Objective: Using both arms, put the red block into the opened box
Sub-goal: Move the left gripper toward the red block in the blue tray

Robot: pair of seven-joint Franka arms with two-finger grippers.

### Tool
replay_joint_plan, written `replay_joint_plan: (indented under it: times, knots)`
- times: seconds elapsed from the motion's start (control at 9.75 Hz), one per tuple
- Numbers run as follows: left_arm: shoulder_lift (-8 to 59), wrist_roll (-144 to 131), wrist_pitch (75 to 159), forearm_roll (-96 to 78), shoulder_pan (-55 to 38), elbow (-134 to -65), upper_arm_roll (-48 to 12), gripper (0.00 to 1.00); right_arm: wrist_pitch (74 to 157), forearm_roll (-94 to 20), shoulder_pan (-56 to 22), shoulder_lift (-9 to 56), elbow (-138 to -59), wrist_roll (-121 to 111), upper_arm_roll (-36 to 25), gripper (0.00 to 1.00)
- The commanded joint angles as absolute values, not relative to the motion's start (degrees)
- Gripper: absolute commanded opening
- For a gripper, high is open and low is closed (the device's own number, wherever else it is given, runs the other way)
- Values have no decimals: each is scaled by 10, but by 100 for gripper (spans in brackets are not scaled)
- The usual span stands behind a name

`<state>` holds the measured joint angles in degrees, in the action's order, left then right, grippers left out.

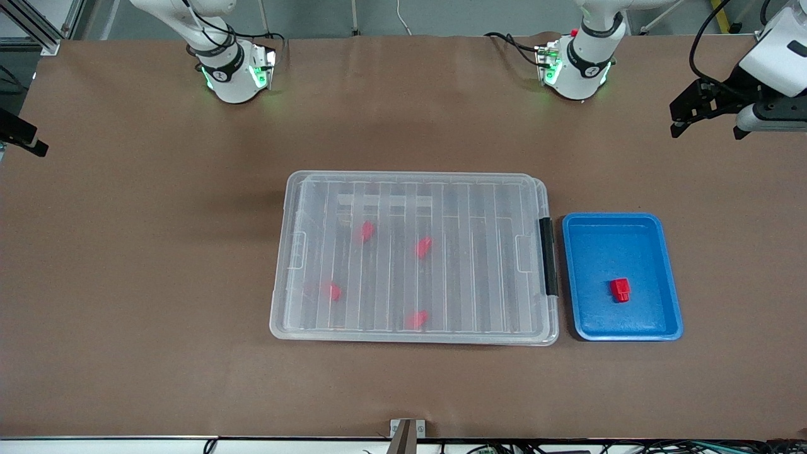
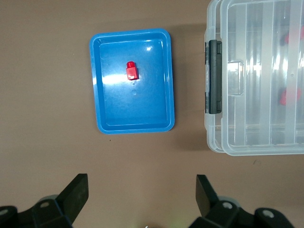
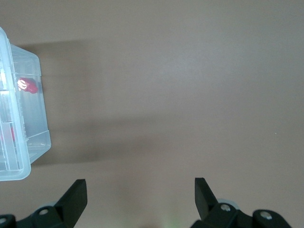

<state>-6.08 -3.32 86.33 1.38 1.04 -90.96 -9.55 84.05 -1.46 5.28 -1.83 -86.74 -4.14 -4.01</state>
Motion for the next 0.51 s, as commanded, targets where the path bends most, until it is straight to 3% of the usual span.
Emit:
replay_joint_plan:
  times: [0.0, 0.41]
  knots:
    - [-40, -25, 843, 10, 12, -905, -95, 100, 838, -14, 57, -25, -868, -47, -37, 100]
    - [65, -26, 867, 11, 47, -880, -91, 100, 838, -15, 55, -25, -868, -41, -36, 100]
